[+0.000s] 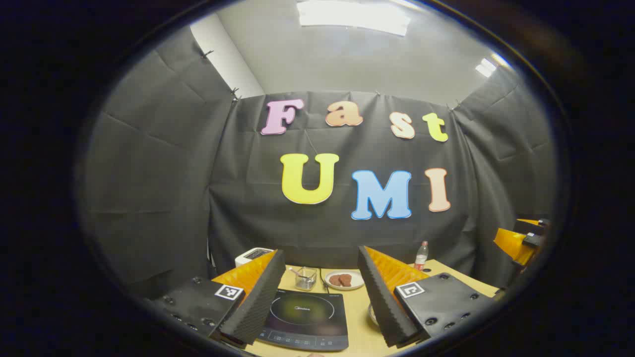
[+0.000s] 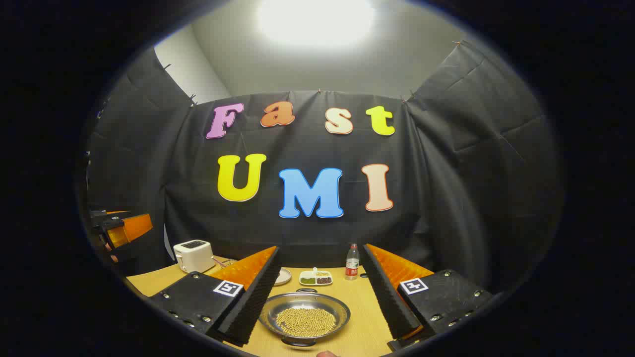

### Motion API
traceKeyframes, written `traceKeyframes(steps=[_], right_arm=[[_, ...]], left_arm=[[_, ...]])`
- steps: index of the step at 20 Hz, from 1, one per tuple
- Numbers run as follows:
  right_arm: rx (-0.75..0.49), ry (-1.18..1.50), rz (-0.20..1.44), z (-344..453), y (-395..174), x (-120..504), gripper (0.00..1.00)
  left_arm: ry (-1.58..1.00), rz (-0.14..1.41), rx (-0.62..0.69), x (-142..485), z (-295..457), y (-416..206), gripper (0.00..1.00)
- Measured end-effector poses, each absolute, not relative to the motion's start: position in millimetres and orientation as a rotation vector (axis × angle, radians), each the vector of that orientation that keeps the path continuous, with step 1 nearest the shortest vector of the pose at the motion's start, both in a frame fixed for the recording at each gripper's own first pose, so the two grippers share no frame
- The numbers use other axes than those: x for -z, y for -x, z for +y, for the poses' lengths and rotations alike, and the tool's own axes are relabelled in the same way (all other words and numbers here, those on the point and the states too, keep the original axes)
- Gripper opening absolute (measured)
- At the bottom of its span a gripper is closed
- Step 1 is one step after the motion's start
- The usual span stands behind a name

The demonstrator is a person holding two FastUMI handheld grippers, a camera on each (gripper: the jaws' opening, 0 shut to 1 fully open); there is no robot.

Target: First push the handle of the pot to place it horizontally, then grasp the pot with both hands and set it on the induction cooktop.

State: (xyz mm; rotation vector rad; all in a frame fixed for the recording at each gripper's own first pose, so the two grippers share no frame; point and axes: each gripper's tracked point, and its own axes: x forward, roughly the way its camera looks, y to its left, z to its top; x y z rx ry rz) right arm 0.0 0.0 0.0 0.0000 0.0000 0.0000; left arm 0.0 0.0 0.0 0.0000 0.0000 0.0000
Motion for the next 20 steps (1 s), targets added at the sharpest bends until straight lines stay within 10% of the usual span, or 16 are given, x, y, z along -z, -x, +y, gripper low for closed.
traceKeyframes(steps=[20], right_arm=[[0.045, -0.020, 0.009, -12.3, -28.0, 6.2, 0.99]], left_arm=[[-0.036, -0.025, -0.009, -1.6, 8.2, -10.6, 0.99]])
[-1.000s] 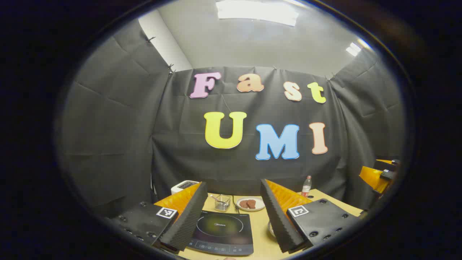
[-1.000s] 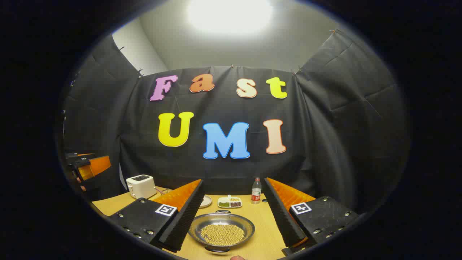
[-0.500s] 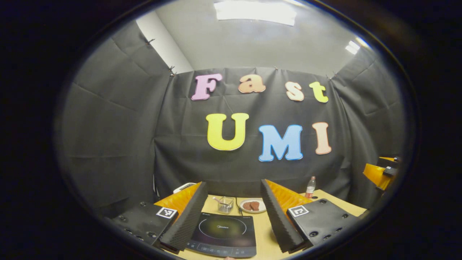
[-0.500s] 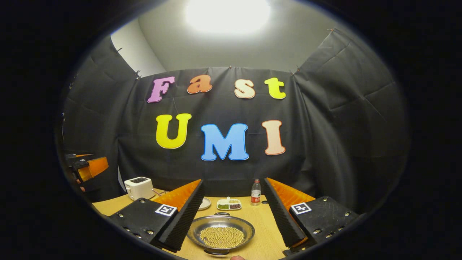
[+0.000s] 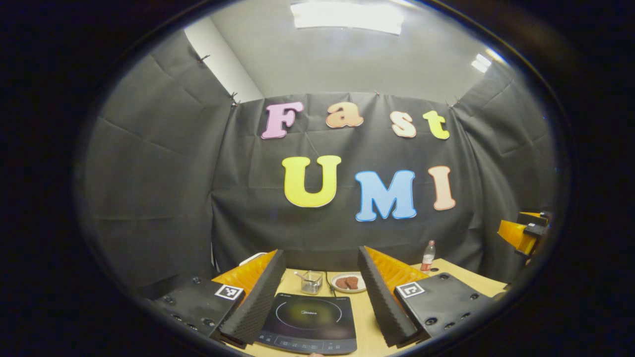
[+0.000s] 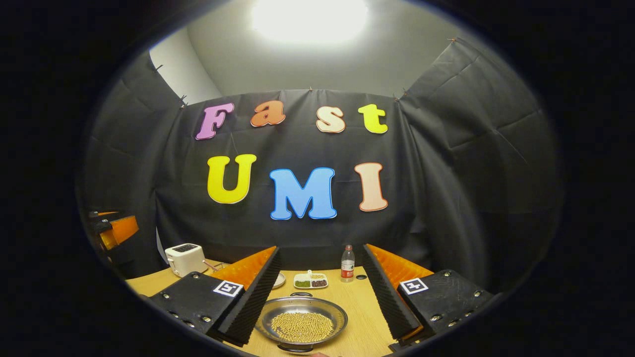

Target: First push the handle of the pot to place it horizontally, then grasp the pot with both hands and set it on the induction cooktop.

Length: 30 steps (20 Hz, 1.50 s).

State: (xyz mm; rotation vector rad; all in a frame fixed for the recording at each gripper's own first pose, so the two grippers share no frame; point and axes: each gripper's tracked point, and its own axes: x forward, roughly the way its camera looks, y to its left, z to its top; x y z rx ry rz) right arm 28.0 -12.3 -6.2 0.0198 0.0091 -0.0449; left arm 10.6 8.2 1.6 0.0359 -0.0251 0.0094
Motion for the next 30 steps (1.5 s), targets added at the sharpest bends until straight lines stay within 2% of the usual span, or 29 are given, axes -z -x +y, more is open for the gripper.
traceKeyframes(steps=[3, 5, 6, 7, 8, 10, 12, 13, 14, 15, 16, 18, 19, 21, 26, 29, 30], right_arm=[[0.045, -0.030, 0.027, -10.8, -31.1, 10.9, 0.99], [0.051, -0.021, 0.037, -12.2, -34.4, 13.3, 0.99], [0.049, -0.014, 0.041, -11.7, -36.4, 14.0, 0.99], [0.046, -0.009, 0.042, -11.0, -36.3, 13.8, 0.99], [0.043, -0.008, 0.042, -9.8, -38.2, 12.8, 0.92], [0.043, -0.008, 0.053, -7.7, -41.0, 16.2, 0.89], [0.034, -0.005, 0.068, -2.8, -43.8, 17.9, 0.64], [0.029, -0.004, 0.073, 1.0, -43.3, 22.9, 0.63], [0.026, -0.004, 0.070, 4.0, -41.9, 19.8, 0.56], [0.034, -0.004, 0.062, 4.3, -43.6, 18.6, 0.55], [0.045, -0.002, 0.057, 5.3, -45.5, 18.7, 0.29], [0.042, -0.008, 0.052, 11.9, -45.8, 21.0, 0.18], [0.022, -0.017, 0.062, 18.5, -46.9, 22.8, 0.00], [-0.067, -0.036, 0.094, 43.2, -46.7, 31.2, 0.00], [-0.149, -0.016, 0.157, 71.3, -43.8, 55.6, 0.01], [-0.228, -0.034, 0.240, 93.1, -41.9, 85.5, 0.00], [-0.259, -0.036, 0.270, 98.2, -41.1, 97.4, 0.00]], left_arm=[[-0.048, -0.040, -0.018, -6.2, 15.0, -9.4, 0.99], [-0.040, -0.043, -0.017, -8.0, 15.8, -9.4, 0.96], [-0.036, -0.038, -0.014, -4.8, 16.2, -9.5, 0.99], [-0.036, -0.034, -0.012, -3.7, 16.0, -10.2, 0.96], [-0.040, -0.033, -0.013, -3.3, 17.1, -8.9, 0.96], [-0.047, -0.035, -0.019, -3.7, 19.5, -8.8, 0.96], [-0.044, -0.033, -0.021, -3.2, 21.2, -8.7, 0.99], [-0.043, -0.031, -0.023, -3.1, 23.5, -7.7, 0.99], [-0.045, -0.032, -0.025, -3.5, 26.7, -8.4, 0.99], [-0.050, -0.034, -0.030, -4.4, 30.5, -7.8, 0.96], [-0.052, -0.037, -0.033, -5.2, 33.8, -6.7, 0.96], [-0.053, -0.043, -0.038, -7.7, 38.7, -5.6, 0.96], [-0.053, -0.045, -0.041, -9.1, 42.2, -5.5, 0.96], [-0.048, -0.048, -0.039, -8.9, 47.0, -6.5, 0.99], [-0.044, -0.078, -0.010, -15.0, 49.4, -2.3, 0.99], [-0.052, -0.062, -0.026, -9.4, 52.2, -2.0, 0.96], [-0.049, -0.065, -0.028, -10.8, 48.9, -2.4, 0.99]])
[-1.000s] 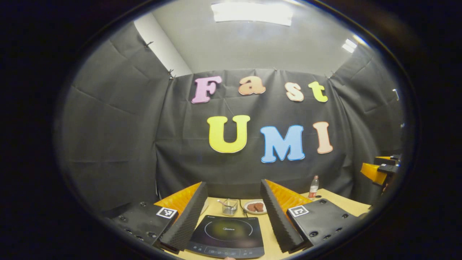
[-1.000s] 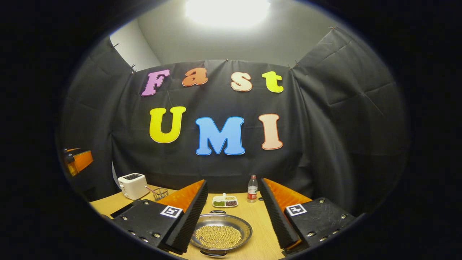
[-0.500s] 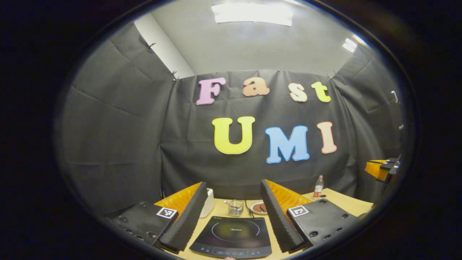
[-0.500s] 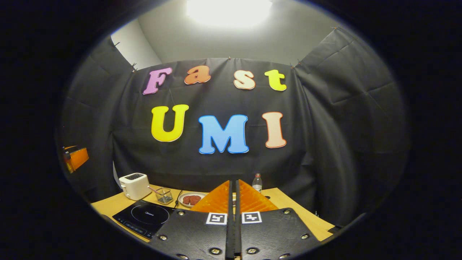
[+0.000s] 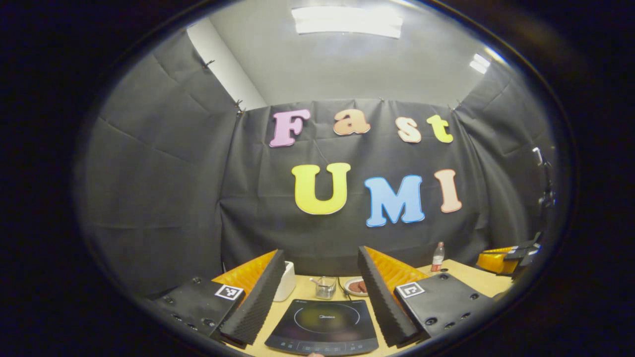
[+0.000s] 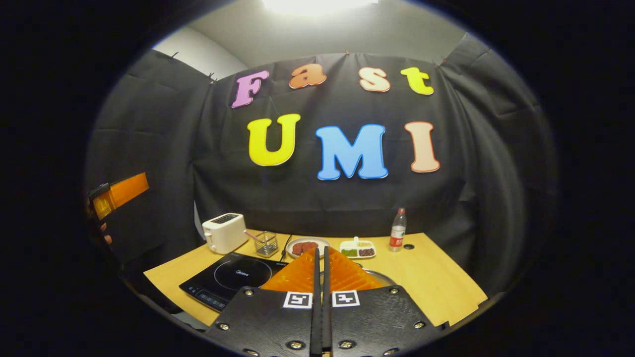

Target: First push the handle of the pot to place it horizontally, then grasp the pot with both hands and set it on the induction cooktop.

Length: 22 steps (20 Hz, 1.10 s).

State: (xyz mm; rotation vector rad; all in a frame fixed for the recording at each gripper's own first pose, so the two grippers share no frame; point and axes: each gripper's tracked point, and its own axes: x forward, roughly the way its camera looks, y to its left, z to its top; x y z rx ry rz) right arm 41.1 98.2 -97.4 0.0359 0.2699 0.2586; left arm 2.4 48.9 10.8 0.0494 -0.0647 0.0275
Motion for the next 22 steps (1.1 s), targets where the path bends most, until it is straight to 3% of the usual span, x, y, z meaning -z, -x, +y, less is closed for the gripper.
traceKeyframes(steps=[1, 9, 10, 13, 17, 18, 22], right_arm=[[-0.292, -0.039, 0.307, 103.6, -40.2, 111.4, 0.00], [-0.509, -0.041, 0.585, 133.3, -28.8, 207.3, 0.00], [-0.530, -0.036, 0.620, 135.7, -27.0, 219.1, 0.00], [-0.592, -0.052, 0.762, 144.0, -15.2, 259.1, 0.01], [-0.621, -0.066, 0.900, 144.7, -4.9, 298.5, 0.00], [-0.620, -0.066, 0.926, 143.5, -5.1, 306.7, 0.00], [-0.590, -0.074, 1.022, 135.4, -10.6, 332.9, 0.01]], left_arm=[[-0.052, -0.065, -0.035, -10.2, 47.5, -3.8, 0.96], [-0.050, -0.028, -0.137, 0.4, 41.2, -11.0, 0.99], [-0.054, -0.030, -0.142, -1.1, 37.0, -10.8, 0.94], [-0.047, 0.001, -0.155, 8.8, 30.9, -12.3, 0.99], [-0.049, 0.028, -0.185, 16.4, 32.3, -15.0, 0.99], [-0.048, 0.034, -0.191, 18.4, 32.5, -15.5, 0.93], [-0.045, 0.046, -0.209, 20.6, 35.7, -19.8, 0.99]])
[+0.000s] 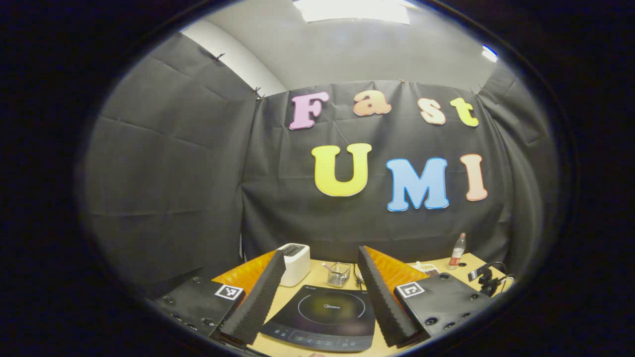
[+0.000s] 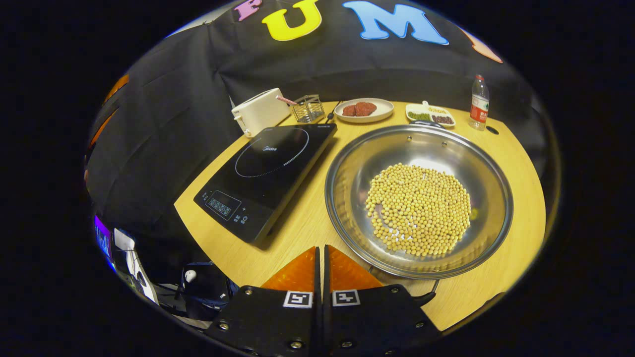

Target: First push the handle of the pot to place it horizontally, then grasp the pot with both hands and set it on the induction cooktop.

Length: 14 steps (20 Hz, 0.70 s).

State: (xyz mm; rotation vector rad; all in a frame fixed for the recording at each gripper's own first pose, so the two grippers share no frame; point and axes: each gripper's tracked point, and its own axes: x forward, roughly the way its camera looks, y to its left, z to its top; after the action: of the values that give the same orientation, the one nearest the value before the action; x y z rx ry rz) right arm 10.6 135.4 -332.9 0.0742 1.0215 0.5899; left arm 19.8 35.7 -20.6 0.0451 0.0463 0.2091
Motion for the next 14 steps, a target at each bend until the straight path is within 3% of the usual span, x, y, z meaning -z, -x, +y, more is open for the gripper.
traceKeyframes(steps=[6, 14], right_arm=[[-0.544, -0.137, 1.083, 124.0, -10.2, 334.1, 0.01], [-0.462, -0.115, 1.176, 83.1, -1.7, 347.8, 0.01]], left_arm=[[-0.032, 0.041, -0.203, 21.1, 27.0, -26.0, 0.96], [-0.011, 0.043, -0.144, 26.4, -0.3, -46.9, 0.99]])
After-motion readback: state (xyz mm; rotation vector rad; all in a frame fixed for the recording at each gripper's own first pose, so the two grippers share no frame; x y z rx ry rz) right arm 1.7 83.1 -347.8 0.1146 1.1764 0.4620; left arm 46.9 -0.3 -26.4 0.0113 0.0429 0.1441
